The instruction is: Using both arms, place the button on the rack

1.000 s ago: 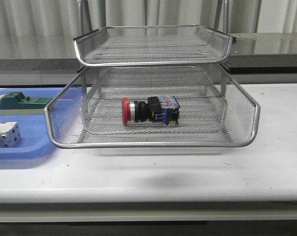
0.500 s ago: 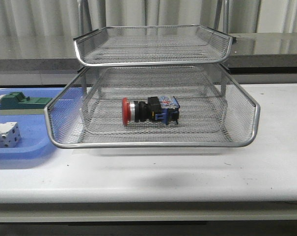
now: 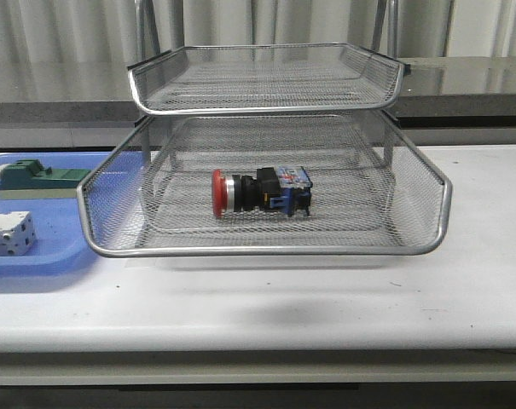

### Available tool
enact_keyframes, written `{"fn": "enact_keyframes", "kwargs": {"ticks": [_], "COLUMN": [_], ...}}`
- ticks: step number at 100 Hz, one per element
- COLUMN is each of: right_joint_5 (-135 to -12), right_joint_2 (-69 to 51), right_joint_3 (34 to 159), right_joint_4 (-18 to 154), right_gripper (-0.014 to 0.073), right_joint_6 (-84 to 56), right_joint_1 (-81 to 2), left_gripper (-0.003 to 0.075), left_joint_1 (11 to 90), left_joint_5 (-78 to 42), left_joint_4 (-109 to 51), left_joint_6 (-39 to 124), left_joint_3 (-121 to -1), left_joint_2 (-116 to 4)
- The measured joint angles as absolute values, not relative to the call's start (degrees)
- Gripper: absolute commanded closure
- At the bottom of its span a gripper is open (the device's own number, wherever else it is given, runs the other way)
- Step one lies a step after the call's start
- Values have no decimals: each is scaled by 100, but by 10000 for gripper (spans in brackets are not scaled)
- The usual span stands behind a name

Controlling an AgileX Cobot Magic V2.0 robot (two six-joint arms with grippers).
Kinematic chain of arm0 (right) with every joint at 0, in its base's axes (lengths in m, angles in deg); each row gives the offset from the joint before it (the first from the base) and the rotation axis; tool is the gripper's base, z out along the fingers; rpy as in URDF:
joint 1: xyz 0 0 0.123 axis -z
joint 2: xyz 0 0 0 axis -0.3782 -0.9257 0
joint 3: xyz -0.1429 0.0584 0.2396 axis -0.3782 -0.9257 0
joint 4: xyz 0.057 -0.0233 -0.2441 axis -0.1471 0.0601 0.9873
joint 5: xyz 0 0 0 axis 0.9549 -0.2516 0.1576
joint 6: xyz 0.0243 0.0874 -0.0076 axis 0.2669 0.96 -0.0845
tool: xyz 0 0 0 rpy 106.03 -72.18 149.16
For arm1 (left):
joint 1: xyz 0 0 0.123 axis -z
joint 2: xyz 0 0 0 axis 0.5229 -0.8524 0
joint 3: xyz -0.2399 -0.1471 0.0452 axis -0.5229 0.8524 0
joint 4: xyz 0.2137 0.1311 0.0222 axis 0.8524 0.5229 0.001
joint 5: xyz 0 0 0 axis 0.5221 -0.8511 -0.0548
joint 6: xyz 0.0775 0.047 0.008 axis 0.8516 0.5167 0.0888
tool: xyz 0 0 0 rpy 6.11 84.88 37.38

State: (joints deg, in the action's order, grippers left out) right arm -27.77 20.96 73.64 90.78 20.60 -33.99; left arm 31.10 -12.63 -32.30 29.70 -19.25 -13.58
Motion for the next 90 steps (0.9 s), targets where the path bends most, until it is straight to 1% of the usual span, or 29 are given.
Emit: {"fn": "enact_keyframes", "kwargs": {"ticks": [17,37,65,76,90], "right_joint_5": [-3258,-3684,-3734,-3924,-4313], "right_joint_2": [2096,1920,483,-89,-668], "right_joint_3": [7364,7364,7364,7364,7364], "right_joint_4": [8848,7876,6629,6432,6358], "right_gripper": [664,662,663,663,663], "right_joint_6": [2060,2060,1931,1798,1763], "right_joint_1": [-3399,-3399,-3477,-3732,-4263], "left_gripper": [741,741,741,741,741], "left_joint_1": [3110,3110,3110,3110,3110], "left_joint_5": [-1263,-1263,-1263,-1263,-1263], "left_joint_4": [-3230,-3230,-3230,-3230,-3230], "left_joint_6": [2970,2970,2970,2970,2970], "left_joint_3": [-1925,-1925,-1925,-1925,-1925], "left_joint_2": [-1358,-1358,-1358,-1358,-1358]}}
